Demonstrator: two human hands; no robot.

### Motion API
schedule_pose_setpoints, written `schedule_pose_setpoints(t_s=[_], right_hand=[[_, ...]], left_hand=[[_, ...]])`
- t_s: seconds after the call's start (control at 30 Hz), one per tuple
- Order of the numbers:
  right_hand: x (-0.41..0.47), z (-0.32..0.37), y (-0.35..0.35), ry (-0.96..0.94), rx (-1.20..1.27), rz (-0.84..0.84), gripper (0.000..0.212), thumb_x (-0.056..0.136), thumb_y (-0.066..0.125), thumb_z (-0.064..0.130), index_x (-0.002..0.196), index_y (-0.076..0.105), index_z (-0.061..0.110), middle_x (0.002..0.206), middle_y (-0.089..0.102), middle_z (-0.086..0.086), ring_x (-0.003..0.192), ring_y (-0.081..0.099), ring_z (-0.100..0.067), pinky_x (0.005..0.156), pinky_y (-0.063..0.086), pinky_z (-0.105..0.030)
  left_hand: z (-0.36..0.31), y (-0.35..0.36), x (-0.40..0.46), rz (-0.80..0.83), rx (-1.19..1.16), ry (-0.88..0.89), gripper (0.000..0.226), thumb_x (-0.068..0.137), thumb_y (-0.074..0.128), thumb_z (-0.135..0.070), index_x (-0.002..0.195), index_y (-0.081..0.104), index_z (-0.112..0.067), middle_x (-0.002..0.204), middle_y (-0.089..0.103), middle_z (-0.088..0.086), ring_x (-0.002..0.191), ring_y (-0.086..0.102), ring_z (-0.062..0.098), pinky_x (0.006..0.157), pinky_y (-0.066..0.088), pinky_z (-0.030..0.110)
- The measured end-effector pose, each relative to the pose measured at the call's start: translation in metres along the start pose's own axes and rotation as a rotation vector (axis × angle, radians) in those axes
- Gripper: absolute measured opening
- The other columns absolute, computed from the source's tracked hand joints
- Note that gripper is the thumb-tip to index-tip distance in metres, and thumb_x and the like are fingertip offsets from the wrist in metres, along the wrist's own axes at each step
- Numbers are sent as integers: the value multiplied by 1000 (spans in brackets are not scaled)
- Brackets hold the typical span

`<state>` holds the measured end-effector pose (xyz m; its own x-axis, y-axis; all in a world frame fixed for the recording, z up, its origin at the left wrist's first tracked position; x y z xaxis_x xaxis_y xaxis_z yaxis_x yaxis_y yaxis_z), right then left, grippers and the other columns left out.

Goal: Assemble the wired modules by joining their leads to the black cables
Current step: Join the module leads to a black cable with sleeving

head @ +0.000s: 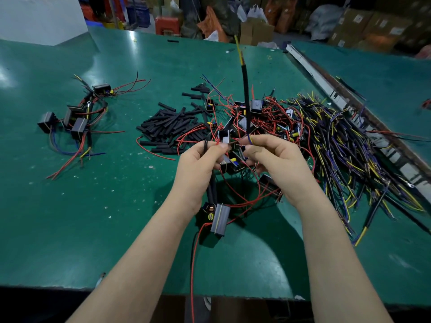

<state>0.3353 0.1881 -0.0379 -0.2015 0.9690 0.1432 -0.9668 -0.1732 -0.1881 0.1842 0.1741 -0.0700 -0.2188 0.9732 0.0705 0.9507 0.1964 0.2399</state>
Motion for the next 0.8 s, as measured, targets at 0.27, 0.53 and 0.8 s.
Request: schedule_pose_setpoints(t_s=[0.27, 0.53, 0.8], right_hand=[[1, -4, 4, 42, 24, -55, 24, 100, 48, 30, 89, 69, 24, 71, 65, 1, 59, 57, -8, 52, 43, -18], [4, -5, 0, 45, 248, -56, 36, 83, 53, -1, 107, 50, 26, 60, 60, -1, 39, 45, -8, 40, 35, -17], [-3, 2, 13, 19, 307, 266, 40, 81, 36, 6, 88, 71, 24, 77, 71, -6, 52, 58, -20, 44, 37, -20]], left_hand=[[2, 8, -9, 181, 149, 28, 24, 87, 62, -11, 65, 56, -14, 50, 50, -16, 48, 43, -3, 50, 36, 8], [1, 2, -3, 10, 58, 22, 27, 100, 45, -20, 79, 62, -19, 65, 57, -9, 54, 50, 0, 53, 41, 10], [0, 2, -3, -9, 163, 141, 24, 102, 40, -30, 91, 60, -25, 90, 64, 0, 62, 55, 5, 60, 45, 13]])
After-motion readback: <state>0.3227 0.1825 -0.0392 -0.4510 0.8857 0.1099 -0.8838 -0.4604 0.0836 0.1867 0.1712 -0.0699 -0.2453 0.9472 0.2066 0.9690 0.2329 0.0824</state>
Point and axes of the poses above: each hand's wrist, its own x-axis towards the middle knuckle, its own y-axis out of the palm, z = x × y, the point moved 3 cm from there along x, towards the middle knuckle
